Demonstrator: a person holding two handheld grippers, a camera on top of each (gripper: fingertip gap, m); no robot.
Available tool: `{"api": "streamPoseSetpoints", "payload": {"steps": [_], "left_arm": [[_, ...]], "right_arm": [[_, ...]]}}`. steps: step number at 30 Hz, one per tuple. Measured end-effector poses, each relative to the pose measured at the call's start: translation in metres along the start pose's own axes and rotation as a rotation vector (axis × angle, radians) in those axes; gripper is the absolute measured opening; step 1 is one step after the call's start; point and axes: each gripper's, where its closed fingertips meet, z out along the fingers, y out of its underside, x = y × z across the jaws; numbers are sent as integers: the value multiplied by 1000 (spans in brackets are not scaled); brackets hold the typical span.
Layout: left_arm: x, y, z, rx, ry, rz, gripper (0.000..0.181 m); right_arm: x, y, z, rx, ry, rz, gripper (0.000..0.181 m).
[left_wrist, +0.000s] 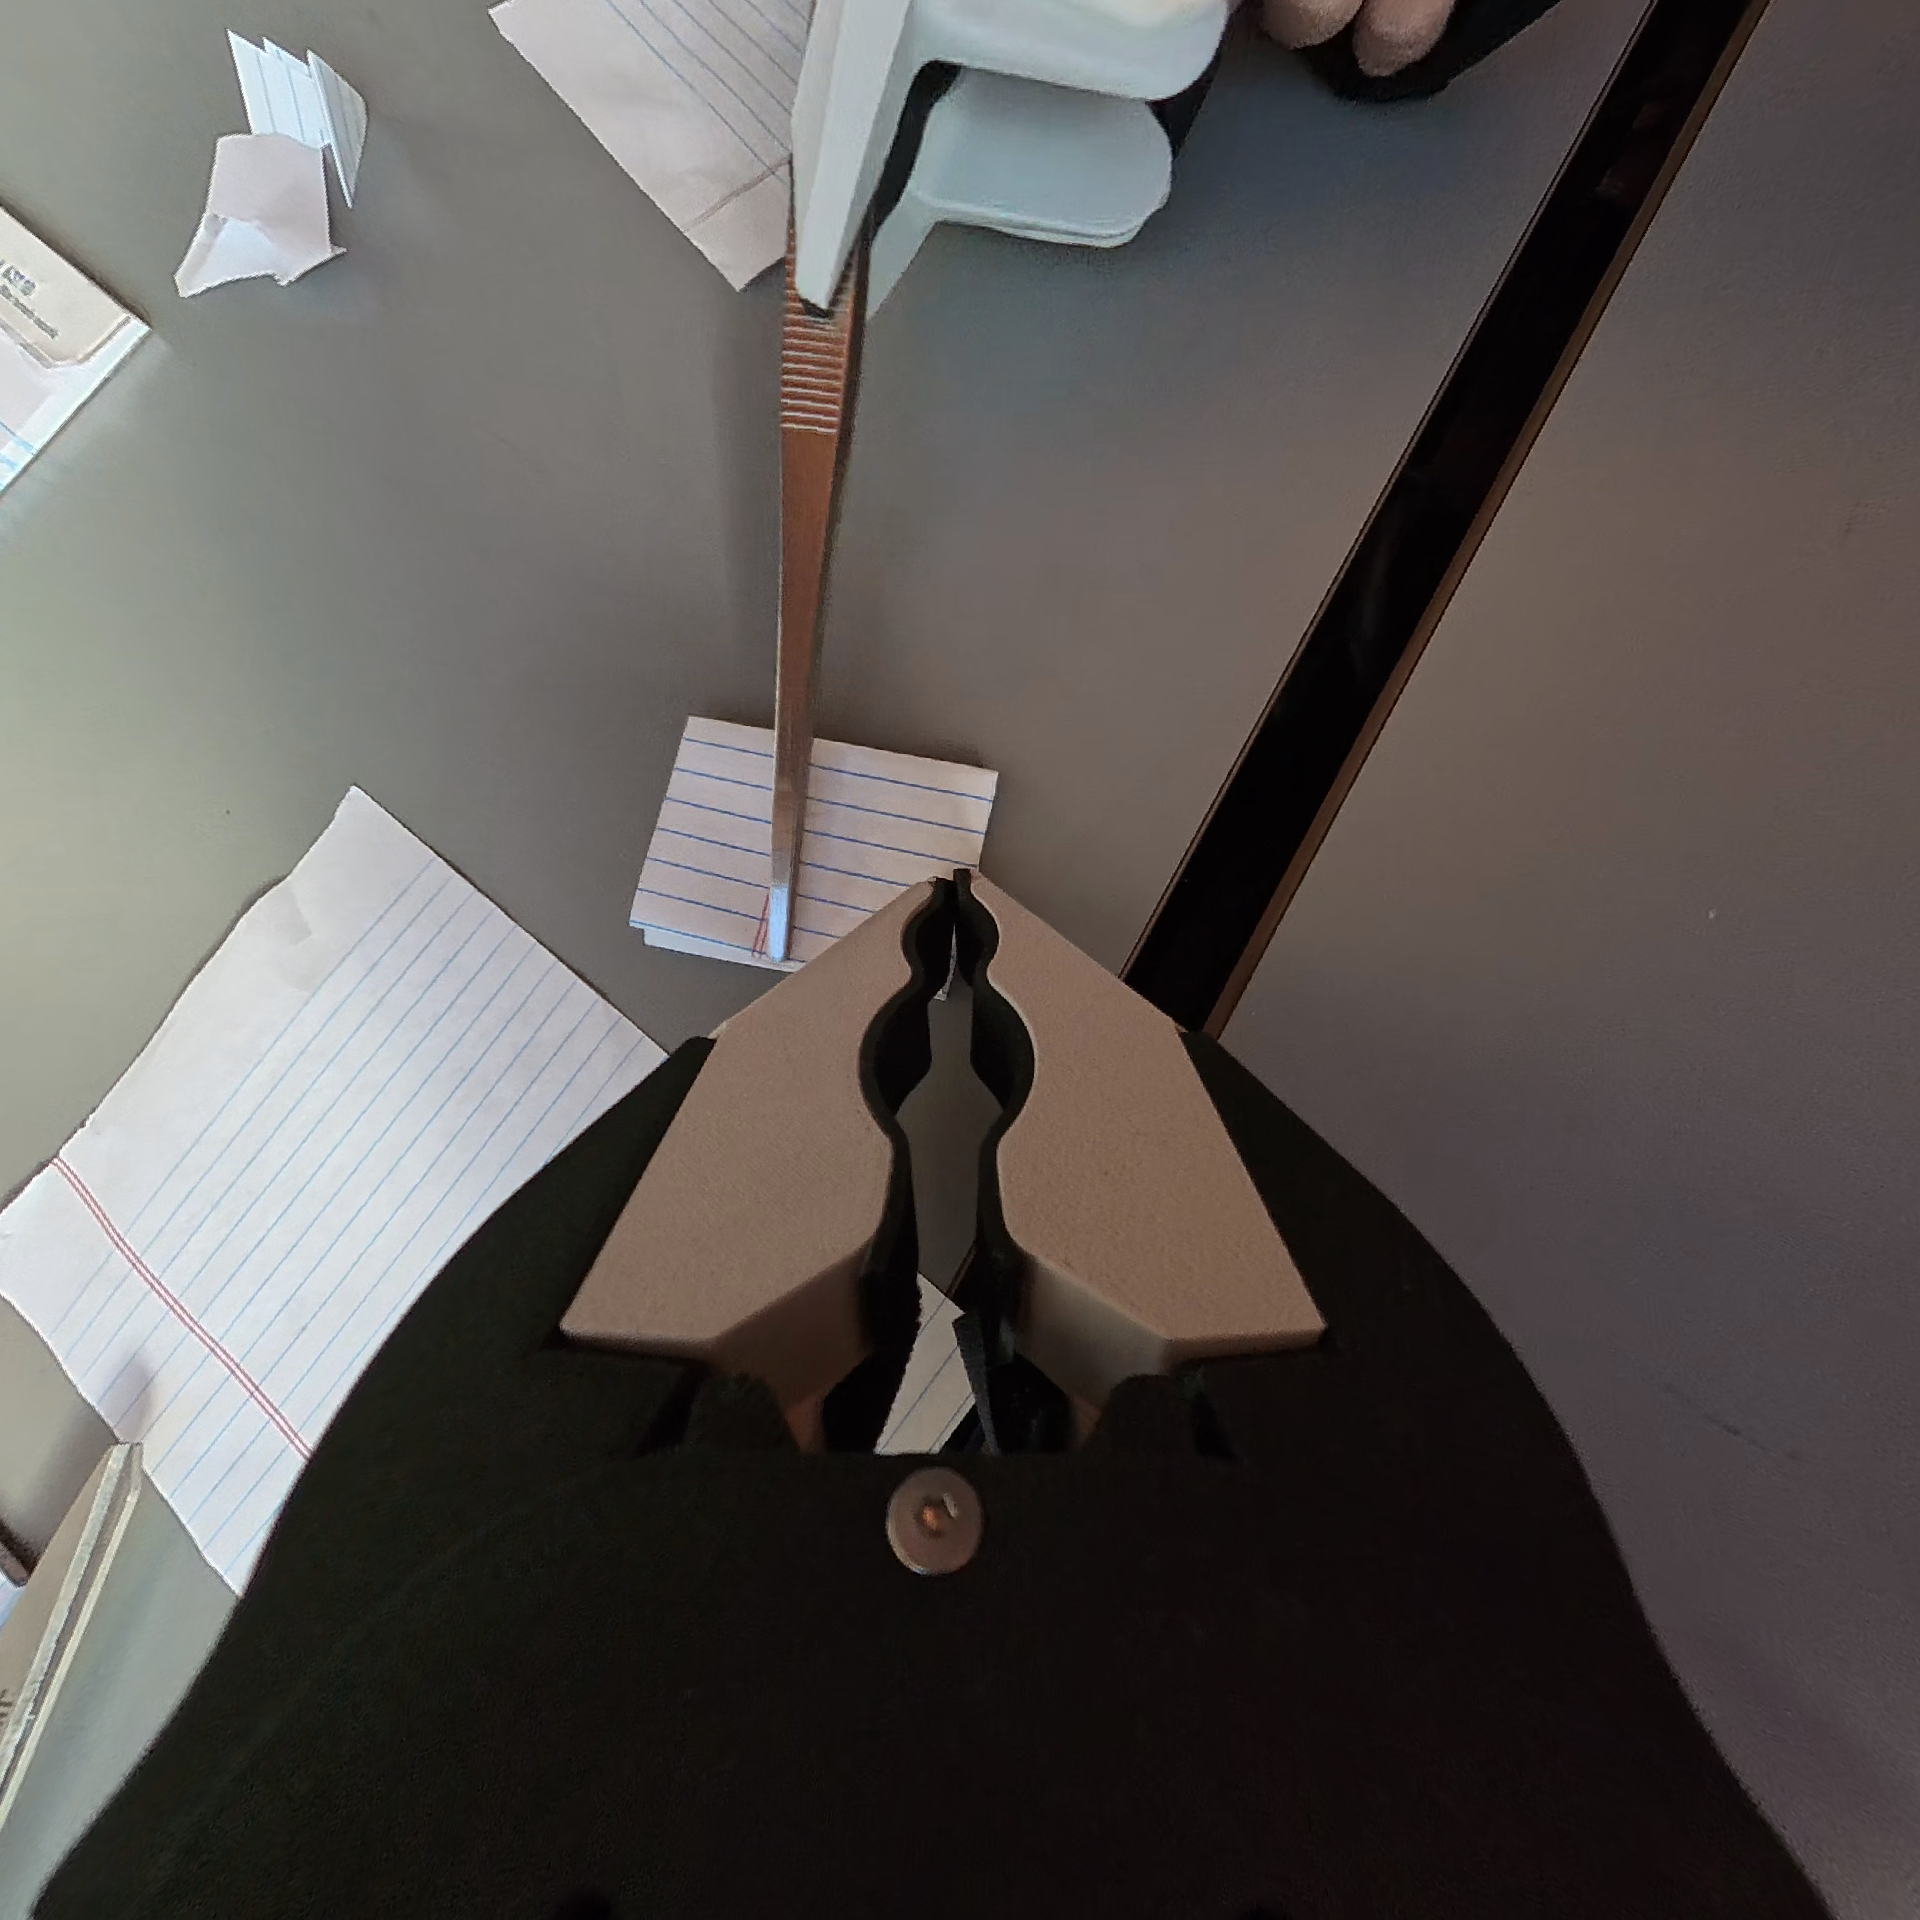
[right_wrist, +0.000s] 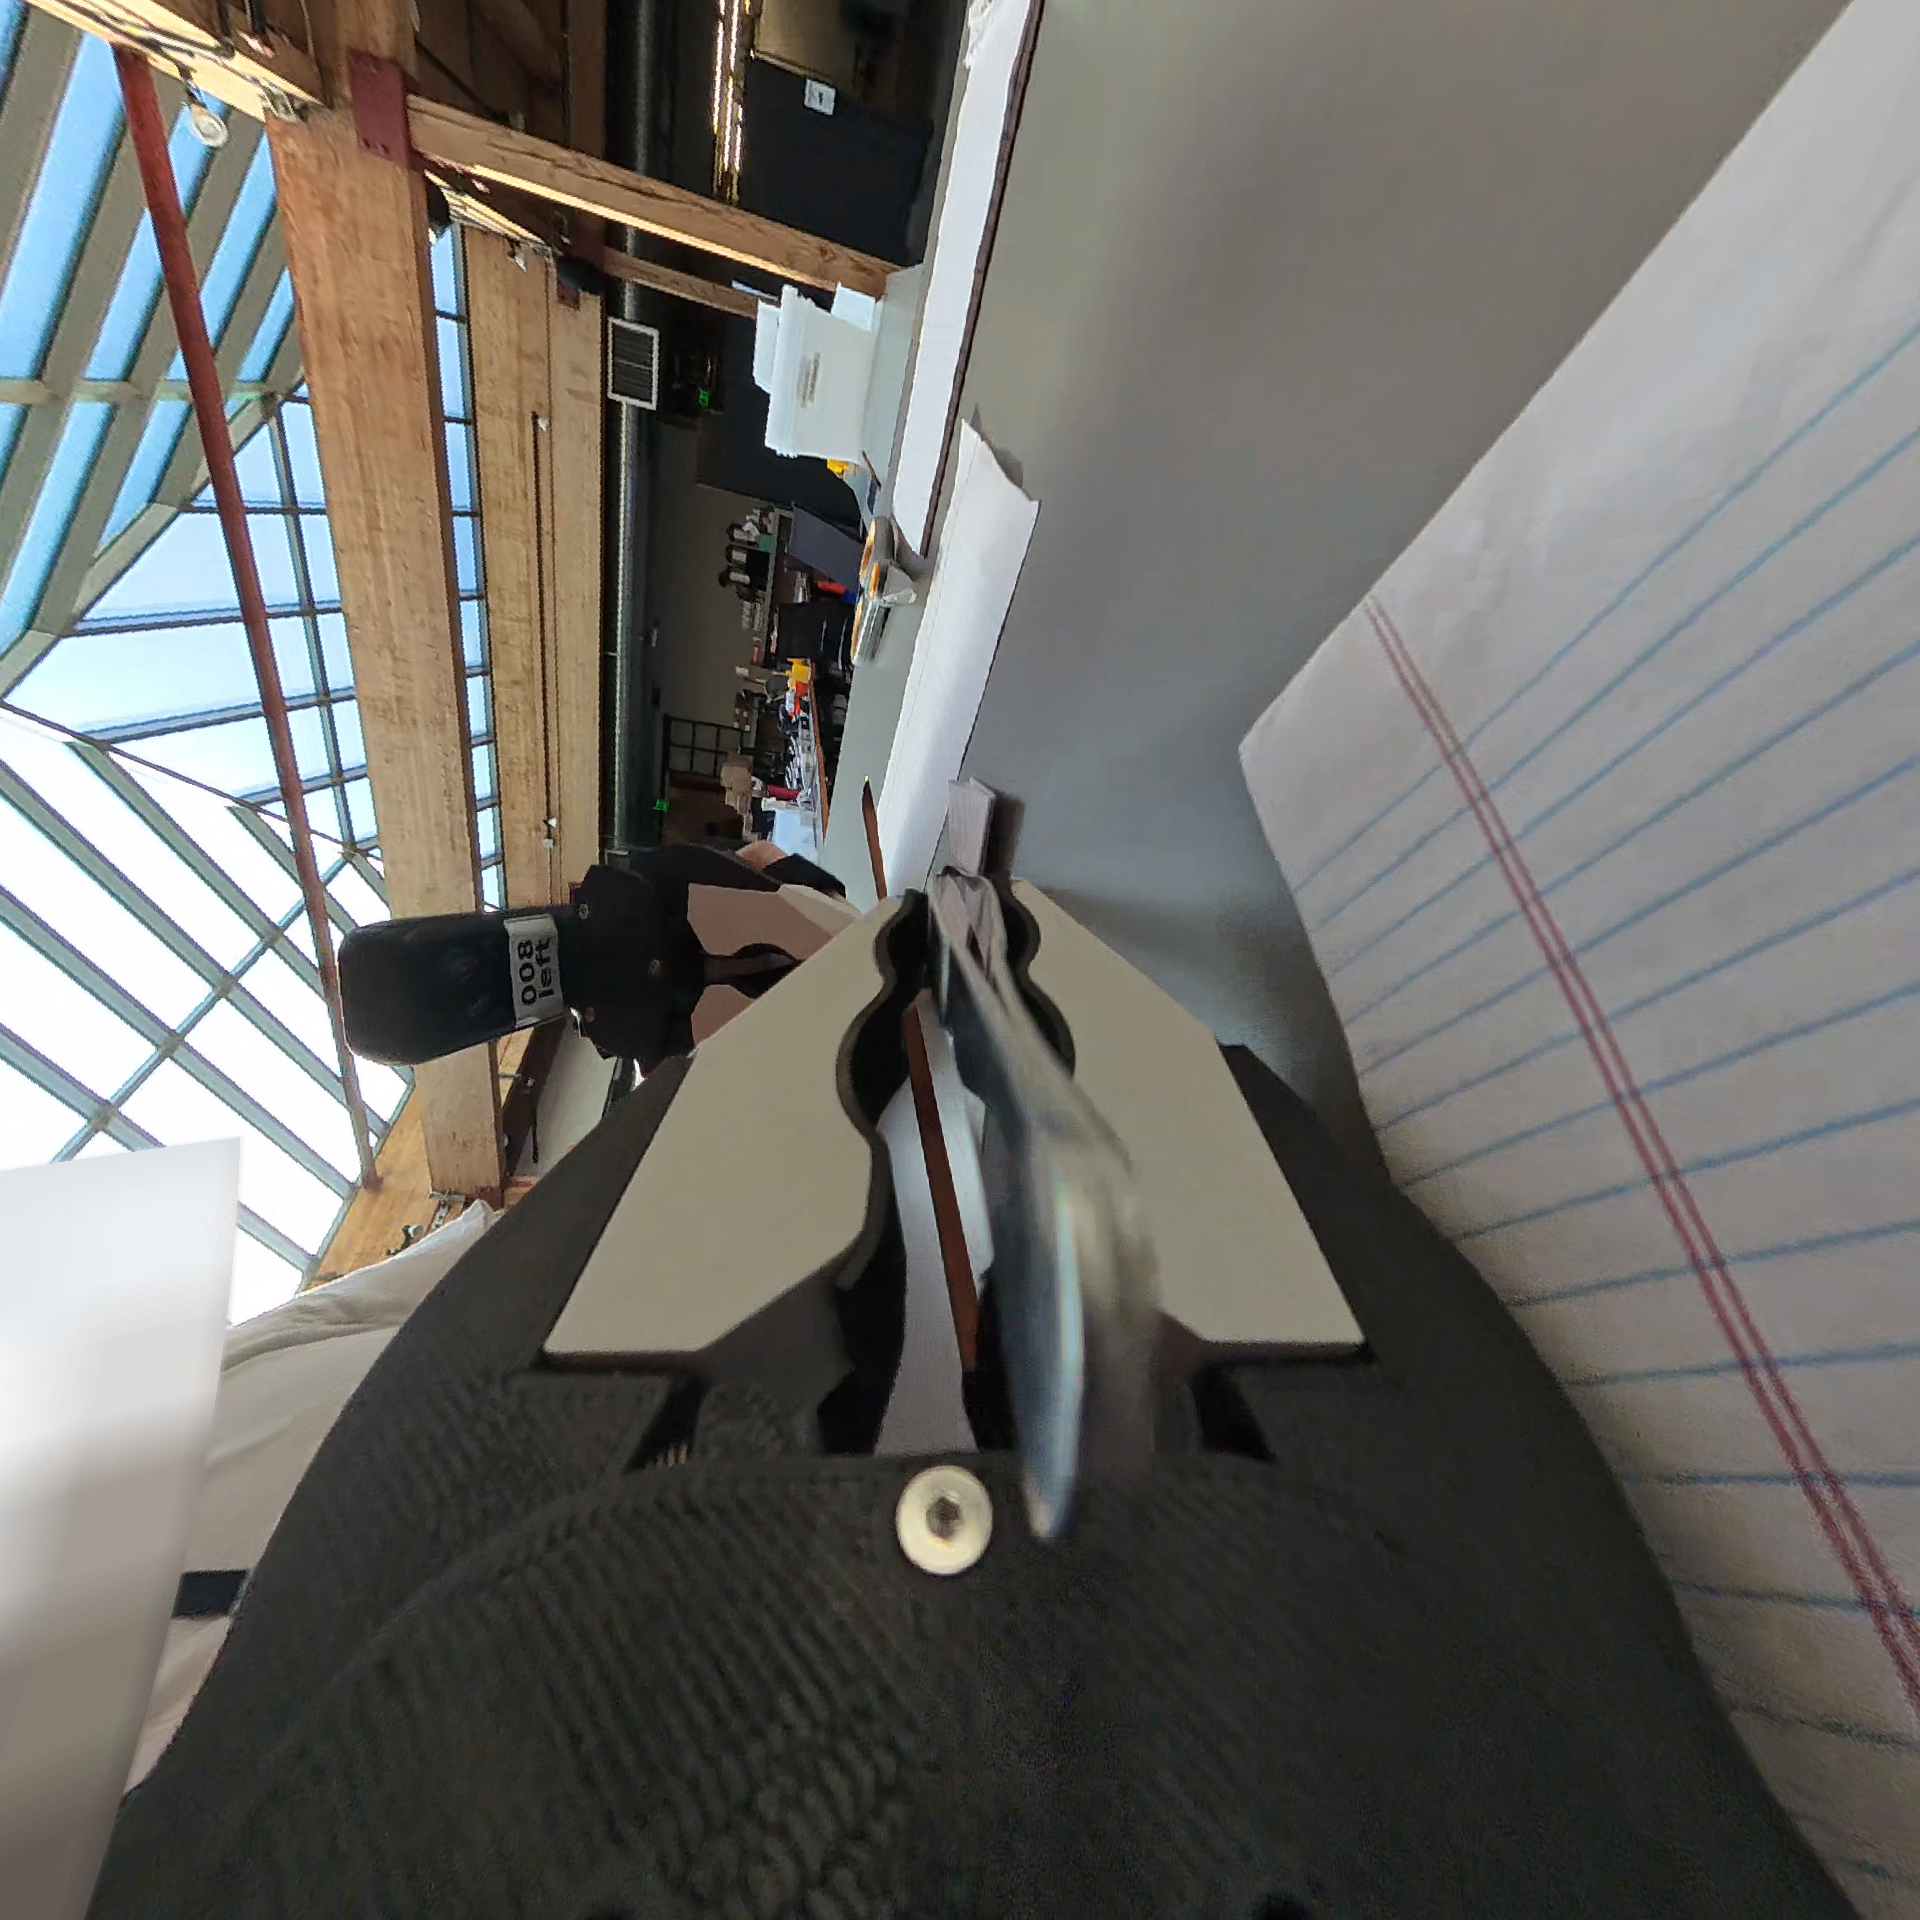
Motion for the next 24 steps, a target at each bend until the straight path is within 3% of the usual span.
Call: {"api": "streamPoseSetpoints", "payload": {"steps": [8,12,17,24], "left_arm": [[0,0,0,8,-2,-9,0],[0,0,0,11,0,-11,0],[0,0,0,10,0,-11,0],[0,0,0,5,-9,-3,0]], "right_arm": [[-5,-11,-1,77,-11,-68,12],[-16,-10,-3,98,-113,-7,11],[0,-3,6,43,17,-46,11],[3,-15,11,74,57,-83,11]]}}
